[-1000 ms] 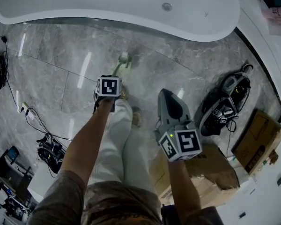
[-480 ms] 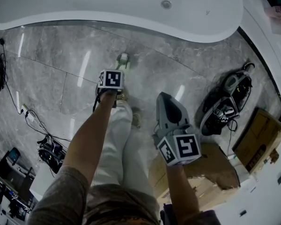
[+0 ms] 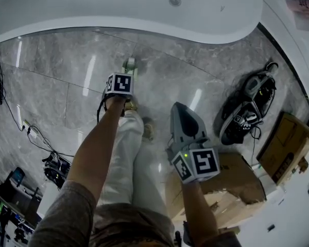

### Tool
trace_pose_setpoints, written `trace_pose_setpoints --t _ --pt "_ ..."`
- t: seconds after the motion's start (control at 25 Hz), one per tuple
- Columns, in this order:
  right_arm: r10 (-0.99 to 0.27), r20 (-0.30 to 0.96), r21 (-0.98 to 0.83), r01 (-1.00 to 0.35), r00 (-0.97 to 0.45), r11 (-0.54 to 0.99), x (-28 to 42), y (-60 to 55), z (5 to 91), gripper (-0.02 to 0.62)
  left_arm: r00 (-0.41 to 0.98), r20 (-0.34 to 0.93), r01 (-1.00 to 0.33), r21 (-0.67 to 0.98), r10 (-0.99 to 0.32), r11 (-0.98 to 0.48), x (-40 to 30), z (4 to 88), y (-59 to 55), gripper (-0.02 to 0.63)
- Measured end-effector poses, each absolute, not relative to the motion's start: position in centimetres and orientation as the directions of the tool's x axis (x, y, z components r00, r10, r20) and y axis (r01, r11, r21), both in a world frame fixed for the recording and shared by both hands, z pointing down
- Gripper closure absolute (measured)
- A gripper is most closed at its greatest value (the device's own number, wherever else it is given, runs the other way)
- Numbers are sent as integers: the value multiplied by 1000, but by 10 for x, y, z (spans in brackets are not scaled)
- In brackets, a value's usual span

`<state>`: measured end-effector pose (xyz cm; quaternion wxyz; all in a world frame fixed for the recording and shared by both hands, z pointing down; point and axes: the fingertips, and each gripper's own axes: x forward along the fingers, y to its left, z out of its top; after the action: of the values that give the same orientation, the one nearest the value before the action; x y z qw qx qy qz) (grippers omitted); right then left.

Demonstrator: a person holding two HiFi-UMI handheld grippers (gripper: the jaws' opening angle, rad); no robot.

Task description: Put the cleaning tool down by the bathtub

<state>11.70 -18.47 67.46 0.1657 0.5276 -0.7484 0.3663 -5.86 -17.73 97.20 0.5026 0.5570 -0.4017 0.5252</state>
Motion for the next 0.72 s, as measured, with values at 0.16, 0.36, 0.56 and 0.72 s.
trace_pose_setpoints --t 0.16,0.36,0.56,0.72 --pt "-666 634 -376 -909 -393 178 112 -186 674 595 125 989 -979 136 79 -150 -61 972 -176 499" --pt "-667 625 -381 -904 -406 194 107 -184 666 595 164 985 -975 170 50 -141 -58 963 -175 426" --pt "-671 615 -381 -902 -413 205 105 -180 654 595 158 987 -980 155 -13 -123 -64 943 -179 391" --pt "-671 613 -379 -900 -417 214 105 -172 639 595 148 987 -983 141 -58 -121 -68 920 -180 391"
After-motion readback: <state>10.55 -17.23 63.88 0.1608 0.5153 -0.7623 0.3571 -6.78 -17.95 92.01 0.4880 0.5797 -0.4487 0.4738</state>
